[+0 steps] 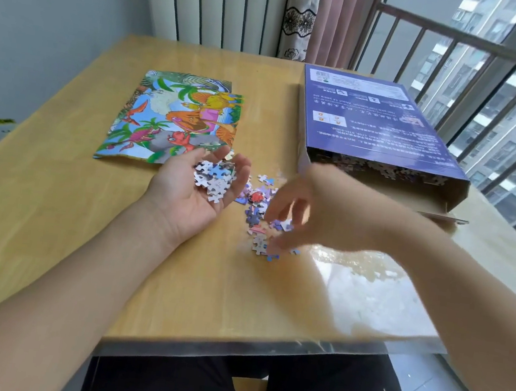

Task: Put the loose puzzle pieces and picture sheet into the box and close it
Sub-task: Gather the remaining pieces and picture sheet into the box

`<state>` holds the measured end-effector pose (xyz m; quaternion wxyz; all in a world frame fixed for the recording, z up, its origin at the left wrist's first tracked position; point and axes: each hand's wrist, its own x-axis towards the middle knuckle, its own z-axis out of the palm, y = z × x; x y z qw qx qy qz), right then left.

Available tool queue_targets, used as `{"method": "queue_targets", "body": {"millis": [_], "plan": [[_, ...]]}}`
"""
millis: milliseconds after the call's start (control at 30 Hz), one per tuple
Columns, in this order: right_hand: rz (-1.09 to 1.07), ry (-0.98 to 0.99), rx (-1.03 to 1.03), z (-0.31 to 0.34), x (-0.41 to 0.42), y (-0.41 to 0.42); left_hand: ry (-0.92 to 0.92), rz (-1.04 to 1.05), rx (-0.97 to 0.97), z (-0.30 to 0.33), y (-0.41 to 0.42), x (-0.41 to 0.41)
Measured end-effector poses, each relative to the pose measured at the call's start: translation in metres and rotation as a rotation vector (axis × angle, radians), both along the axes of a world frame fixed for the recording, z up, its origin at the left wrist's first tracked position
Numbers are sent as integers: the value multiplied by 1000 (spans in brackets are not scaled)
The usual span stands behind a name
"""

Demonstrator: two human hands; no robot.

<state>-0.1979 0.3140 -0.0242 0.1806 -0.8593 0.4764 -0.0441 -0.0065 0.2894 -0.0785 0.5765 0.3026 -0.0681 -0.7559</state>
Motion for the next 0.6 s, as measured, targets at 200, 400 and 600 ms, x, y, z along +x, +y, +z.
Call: {"method": "queue_targets", "body": {"millis": [200,400,600], "plan": [[-73,-37,-47,-34,4,11,20,37,-5,1,-2,3],[-101,-82,104,-29,0,2,-3,37,-8,0,-2,5],[-214,-421,213,-15,-5,-17,-29,-18,-12,2,1,2]]}}
